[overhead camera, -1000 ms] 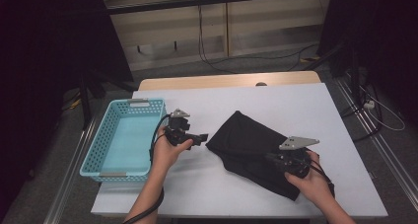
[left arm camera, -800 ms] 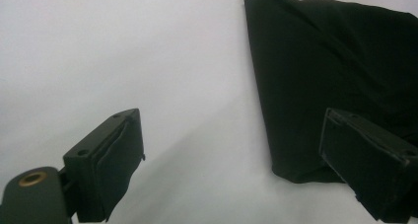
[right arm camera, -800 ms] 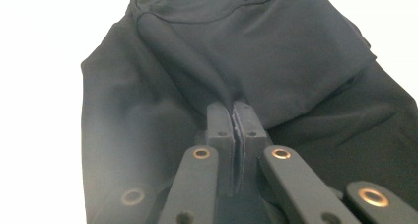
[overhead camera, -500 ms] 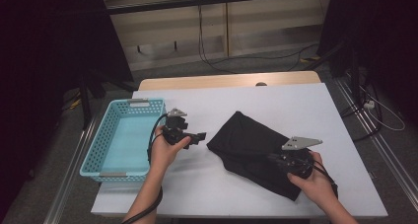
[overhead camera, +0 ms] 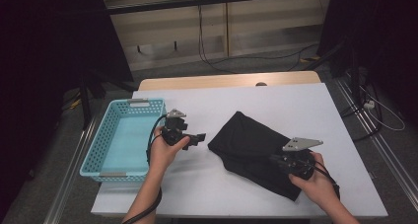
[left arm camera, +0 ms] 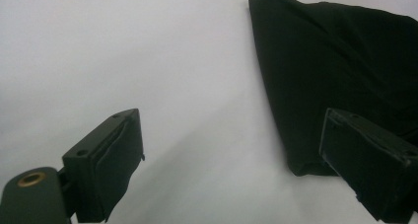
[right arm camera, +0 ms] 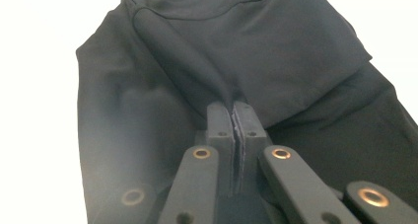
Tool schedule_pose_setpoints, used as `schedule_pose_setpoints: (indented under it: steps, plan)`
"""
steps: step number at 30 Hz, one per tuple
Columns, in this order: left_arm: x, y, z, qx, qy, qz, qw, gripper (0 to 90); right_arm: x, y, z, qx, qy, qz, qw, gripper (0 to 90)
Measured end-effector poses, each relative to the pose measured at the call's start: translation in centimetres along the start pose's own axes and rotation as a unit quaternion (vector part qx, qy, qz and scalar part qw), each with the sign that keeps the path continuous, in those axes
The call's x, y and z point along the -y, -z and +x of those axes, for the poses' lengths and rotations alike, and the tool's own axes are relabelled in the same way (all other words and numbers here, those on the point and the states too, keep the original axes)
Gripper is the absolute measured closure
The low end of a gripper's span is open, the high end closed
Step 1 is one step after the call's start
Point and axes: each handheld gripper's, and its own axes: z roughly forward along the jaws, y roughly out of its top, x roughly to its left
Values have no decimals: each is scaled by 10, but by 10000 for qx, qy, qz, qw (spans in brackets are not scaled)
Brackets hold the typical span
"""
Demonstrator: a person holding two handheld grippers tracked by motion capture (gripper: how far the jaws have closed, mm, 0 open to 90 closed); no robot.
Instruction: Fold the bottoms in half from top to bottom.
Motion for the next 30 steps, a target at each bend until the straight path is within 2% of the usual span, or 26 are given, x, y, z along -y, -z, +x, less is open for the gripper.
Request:
schedule_pose_setpoints:
  steps: [7, 9, 15, 21, 26, 30]
  plan:
    - [0, 2, 1, 15, -58, 47, 10000, 93, 2, 4, 0, 10, 47, 15, 10000, 880]
    - [0, 3, 0, -11, -13, -36, 10000, 93, 4, 5, 0, 9, 42, 20, 10000, 881]
    - [0, 3, 1, 13, -24, -40, 10000, 93, 6, 7, -1, 23, 47, 52, 10000, 881]
    - [1, 1, 0, 30, -58, 33, 10000, 93, 9, 13, -3, 40, 37, 35, 10000, 881]
    - [0, 3, 0, 12, -15, -54, 10000, 93, 13, 16, -6, 66, 4, 48, 10000, 881]
    - [0, 5, 1, 53, -80, 0, 10000, 93, 13, 18, -8, 78, -10, 20, 10000, 881]
